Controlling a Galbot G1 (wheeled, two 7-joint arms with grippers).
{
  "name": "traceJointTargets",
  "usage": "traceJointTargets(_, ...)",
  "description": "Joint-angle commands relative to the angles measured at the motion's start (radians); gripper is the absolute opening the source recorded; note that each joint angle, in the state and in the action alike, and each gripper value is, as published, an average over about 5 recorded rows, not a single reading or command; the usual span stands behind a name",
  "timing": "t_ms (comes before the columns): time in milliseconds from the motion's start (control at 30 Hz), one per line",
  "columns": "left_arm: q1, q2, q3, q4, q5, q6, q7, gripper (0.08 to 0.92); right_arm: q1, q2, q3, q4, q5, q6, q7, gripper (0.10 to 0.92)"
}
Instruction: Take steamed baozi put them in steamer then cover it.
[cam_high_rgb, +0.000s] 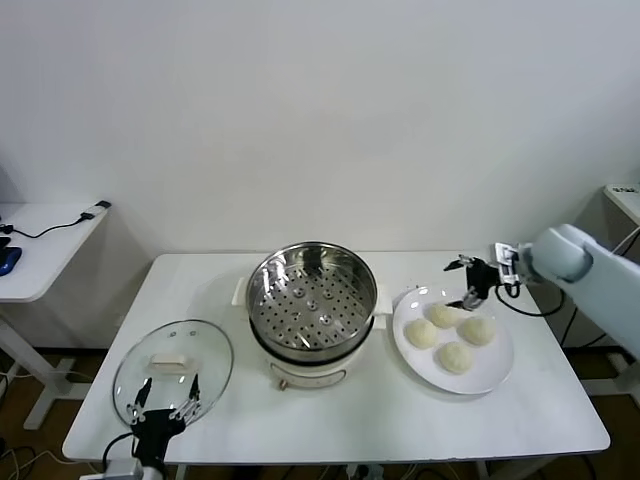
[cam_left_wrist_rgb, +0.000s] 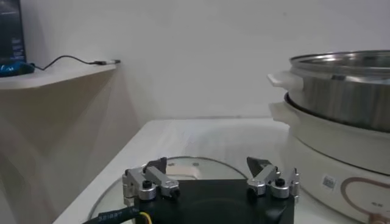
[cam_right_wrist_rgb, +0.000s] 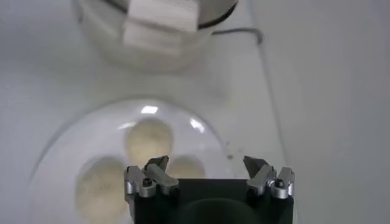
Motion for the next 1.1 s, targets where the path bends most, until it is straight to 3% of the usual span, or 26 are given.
traceJointTargets(33,-0.002,0.002,-0.001,0.015,0.000,-0.002,0.000,0.823,0.276,0.103,-0.376,-0.199,-0.013,0.065,-0.206,0.823)
traceJointTargets(533,-0.002,0.007,-0.007,0.051,-0.002,-0.019,0.001,0.823,-0.001,0.369,-0.131,-0.531,-0.045,0.063,-0.142,0.823)
traceJointTargets(1100,-0.011,0.012,0.001,0.063,0.000,-0.025,0.003,0.823,-0.074,0.458,-0.021,-0.619,-0.203,0.067,-0.043,0.823)
